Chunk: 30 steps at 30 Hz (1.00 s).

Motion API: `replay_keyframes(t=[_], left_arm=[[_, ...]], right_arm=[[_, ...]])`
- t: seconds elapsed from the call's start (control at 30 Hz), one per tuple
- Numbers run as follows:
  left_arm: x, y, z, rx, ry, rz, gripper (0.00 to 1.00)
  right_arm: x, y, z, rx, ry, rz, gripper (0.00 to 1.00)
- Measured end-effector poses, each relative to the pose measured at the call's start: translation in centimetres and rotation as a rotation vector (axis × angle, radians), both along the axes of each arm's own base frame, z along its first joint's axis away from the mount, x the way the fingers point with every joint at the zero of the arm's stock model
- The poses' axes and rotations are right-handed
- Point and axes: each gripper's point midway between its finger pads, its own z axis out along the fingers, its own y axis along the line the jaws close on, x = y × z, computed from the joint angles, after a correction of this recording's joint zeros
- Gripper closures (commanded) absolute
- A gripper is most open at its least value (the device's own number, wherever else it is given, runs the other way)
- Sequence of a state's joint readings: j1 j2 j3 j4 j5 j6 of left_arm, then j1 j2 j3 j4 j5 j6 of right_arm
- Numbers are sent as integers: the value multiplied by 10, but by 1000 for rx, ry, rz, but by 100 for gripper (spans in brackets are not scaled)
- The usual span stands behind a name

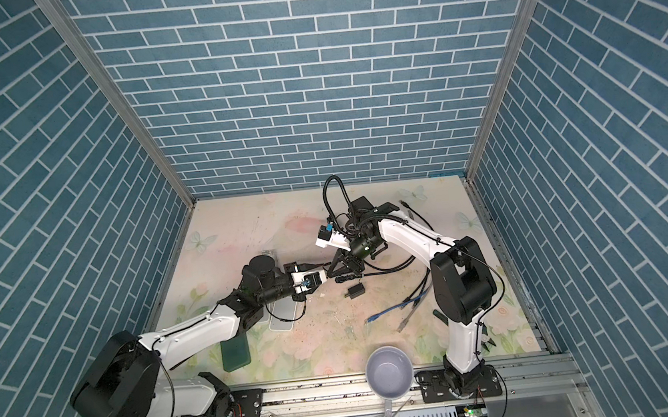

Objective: Insert the plug into the switch port

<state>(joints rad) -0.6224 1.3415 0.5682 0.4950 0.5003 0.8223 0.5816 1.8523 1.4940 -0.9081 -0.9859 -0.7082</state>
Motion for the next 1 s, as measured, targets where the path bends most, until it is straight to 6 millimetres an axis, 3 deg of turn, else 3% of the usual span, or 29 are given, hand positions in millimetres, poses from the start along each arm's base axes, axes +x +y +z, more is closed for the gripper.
replay_keyframes(t=[0.33,0.5,0.63,0.87,1.0], left_arm=[[6,-5,8,-21,-34,-4,79],[6,-8,9,-24,-28,-18,93],[5,-7,5,-8,4,-16,97],[5,3,6,27,119,53,98],[0,10,15,1,174,96,99]], right_arm=[[-1,0,-1,-2,20,2,100],[0,1,1,1,15,4,100],[3,1,-1,-7,4,-5,99],[14,5,-7,-50,-65,-61,83],[34,3,-15,-93,-129,-143,74]])
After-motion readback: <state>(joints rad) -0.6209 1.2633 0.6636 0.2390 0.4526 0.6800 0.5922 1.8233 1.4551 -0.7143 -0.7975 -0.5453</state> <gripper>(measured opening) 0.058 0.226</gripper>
